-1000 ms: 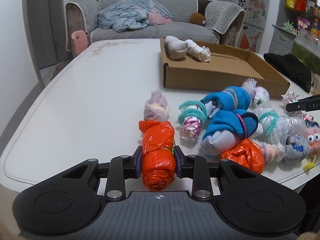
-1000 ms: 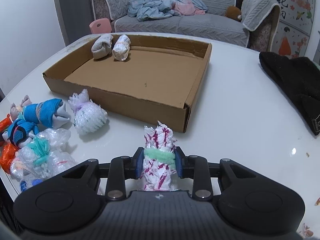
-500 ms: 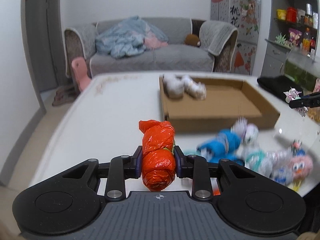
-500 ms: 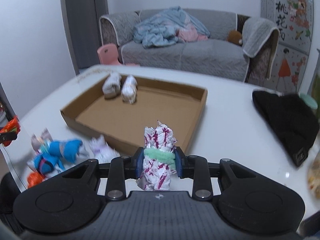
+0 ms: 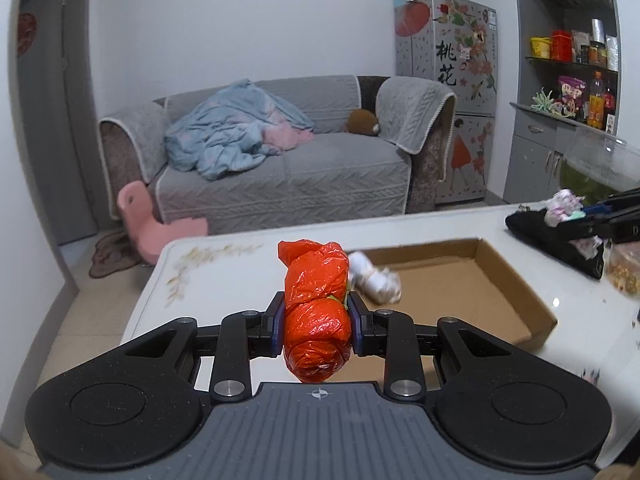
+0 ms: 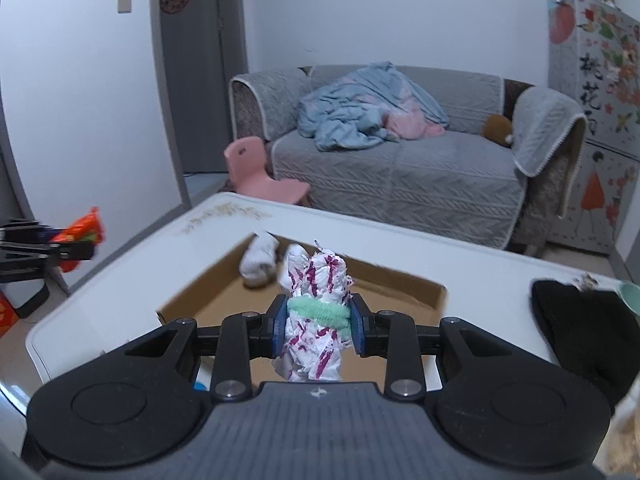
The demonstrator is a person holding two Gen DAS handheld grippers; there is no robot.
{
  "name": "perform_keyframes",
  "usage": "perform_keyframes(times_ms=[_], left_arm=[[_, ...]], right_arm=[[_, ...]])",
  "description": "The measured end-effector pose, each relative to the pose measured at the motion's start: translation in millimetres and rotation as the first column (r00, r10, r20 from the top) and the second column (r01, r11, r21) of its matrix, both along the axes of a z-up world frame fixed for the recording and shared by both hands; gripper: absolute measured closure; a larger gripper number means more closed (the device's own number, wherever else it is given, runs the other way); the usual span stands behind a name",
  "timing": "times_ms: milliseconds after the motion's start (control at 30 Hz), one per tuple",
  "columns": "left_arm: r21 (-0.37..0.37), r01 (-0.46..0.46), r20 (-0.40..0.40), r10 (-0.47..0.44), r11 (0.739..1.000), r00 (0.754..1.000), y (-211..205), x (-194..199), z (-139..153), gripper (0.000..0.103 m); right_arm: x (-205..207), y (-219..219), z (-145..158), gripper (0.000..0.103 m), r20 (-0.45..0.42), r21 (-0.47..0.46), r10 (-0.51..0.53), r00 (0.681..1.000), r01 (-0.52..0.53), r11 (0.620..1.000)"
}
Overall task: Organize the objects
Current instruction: 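Lift both bundles and carry them over the tray, then lower both bundles into the tray beside the first two and open grippers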
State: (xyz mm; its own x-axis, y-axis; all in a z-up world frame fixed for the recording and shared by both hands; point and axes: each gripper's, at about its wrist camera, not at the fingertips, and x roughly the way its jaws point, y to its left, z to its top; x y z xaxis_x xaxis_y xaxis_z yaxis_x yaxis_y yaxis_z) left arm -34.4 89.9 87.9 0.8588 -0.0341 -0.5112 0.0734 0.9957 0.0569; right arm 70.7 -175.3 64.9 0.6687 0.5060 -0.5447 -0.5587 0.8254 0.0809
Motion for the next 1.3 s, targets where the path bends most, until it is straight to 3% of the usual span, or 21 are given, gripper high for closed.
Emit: perform_keyframes(times_ms=[267, 633, 967, 1300], left_arm=[[-0.028, 0.046, -0.037, -0.047, 0.999, 0.998, -13, 71, -10, 0.067], [-0.039, 0.062, -0.089, -0.065, 0.997, 0.994, -15, 137, -59, 0.067], [-0.031, 0.066, -0.157, -0.070, 0.997, 0.985, -20, 149, -106, 0.067], [-0.043, 0.039, -0.220, -0.047, 0.998, 0.974, -19, 165, -140, 0.067]], right_arm=[[40, 52, 2, 0.074, -0.014, -0.001, 0.070, 0.997, -0.070, 0.998], [87, 90, -39, 0.074, -0.120, -0.017, 0.095, 0.988, -0.098, 0.995], [107, 106, -81, 0.074, -0.247, -0.022, 0.089, 0.965, -0.098, 0.995], [119, 113, -105, 0.074, -0.300, -0.067, 0.084, 0.950, -0.109, 0.992]])
